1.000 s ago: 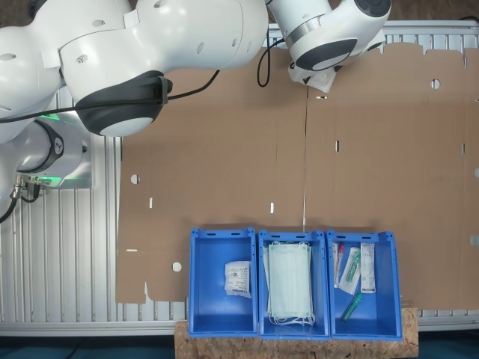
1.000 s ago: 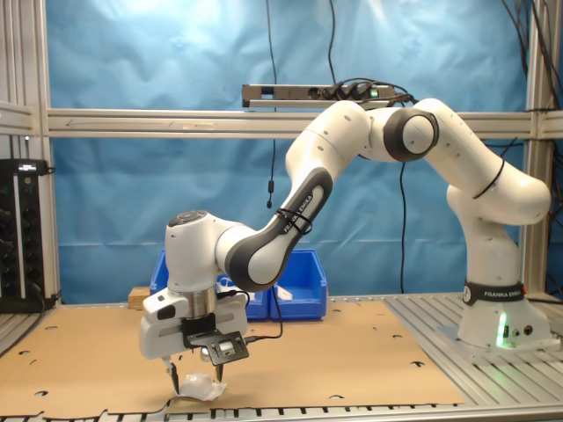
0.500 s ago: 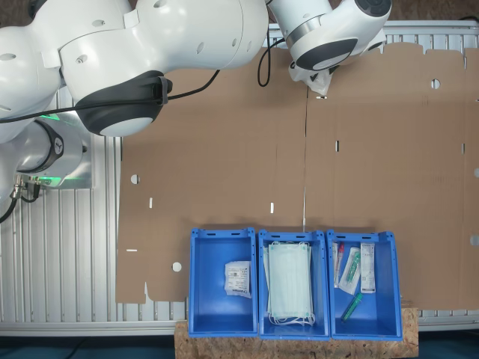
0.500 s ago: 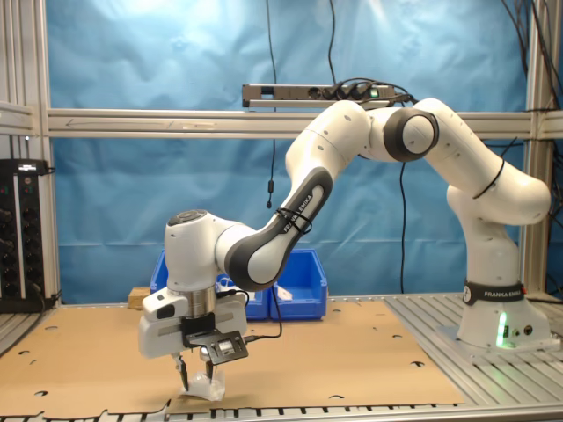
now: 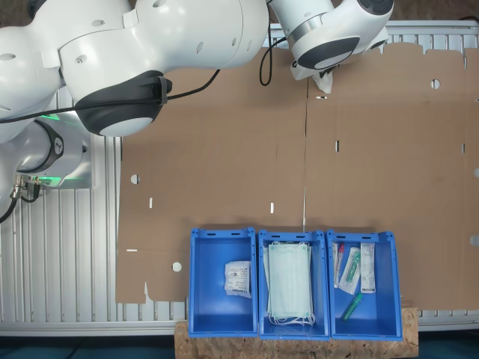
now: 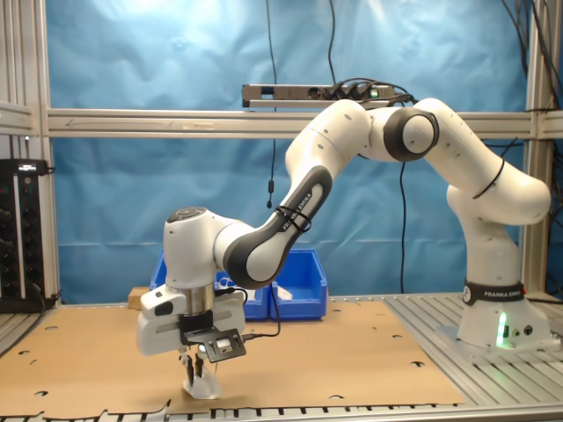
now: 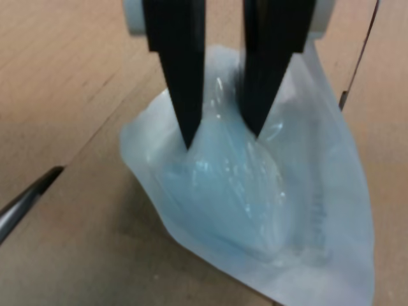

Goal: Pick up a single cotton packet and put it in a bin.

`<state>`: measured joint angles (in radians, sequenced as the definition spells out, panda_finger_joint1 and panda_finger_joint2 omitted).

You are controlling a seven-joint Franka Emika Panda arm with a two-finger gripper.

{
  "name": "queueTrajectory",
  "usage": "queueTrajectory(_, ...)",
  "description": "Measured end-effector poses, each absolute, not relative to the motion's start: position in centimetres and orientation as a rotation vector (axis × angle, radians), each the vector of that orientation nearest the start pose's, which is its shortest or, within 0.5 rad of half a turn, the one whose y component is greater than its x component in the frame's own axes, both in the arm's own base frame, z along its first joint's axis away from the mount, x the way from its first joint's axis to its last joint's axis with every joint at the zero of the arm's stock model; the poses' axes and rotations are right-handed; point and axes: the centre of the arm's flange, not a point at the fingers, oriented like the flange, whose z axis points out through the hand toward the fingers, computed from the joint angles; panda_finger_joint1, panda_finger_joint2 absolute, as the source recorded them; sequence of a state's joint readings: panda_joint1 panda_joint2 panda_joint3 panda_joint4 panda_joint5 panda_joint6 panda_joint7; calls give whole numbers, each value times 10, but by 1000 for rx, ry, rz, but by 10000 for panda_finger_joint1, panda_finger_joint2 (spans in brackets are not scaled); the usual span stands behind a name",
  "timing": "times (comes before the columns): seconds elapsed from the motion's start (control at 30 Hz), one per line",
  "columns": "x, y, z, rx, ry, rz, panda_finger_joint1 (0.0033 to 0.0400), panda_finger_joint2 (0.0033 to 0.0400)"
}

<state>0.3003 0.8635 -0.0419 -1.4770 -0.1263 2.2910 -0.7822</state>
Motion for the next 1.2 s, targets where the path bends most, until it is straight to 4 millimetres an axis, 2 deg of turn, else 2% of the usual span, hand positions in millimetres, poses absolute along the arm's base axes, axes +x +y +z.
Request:
queueTrajectory(0.9,686,184,159,-2732,-1753,127,38,38)
queueTrajectory(1.07,684,189,168,-2724,-1755,129,39,39)
queueTrajectory(1.2,683,194,187,-2716,-1757,129,39,39)
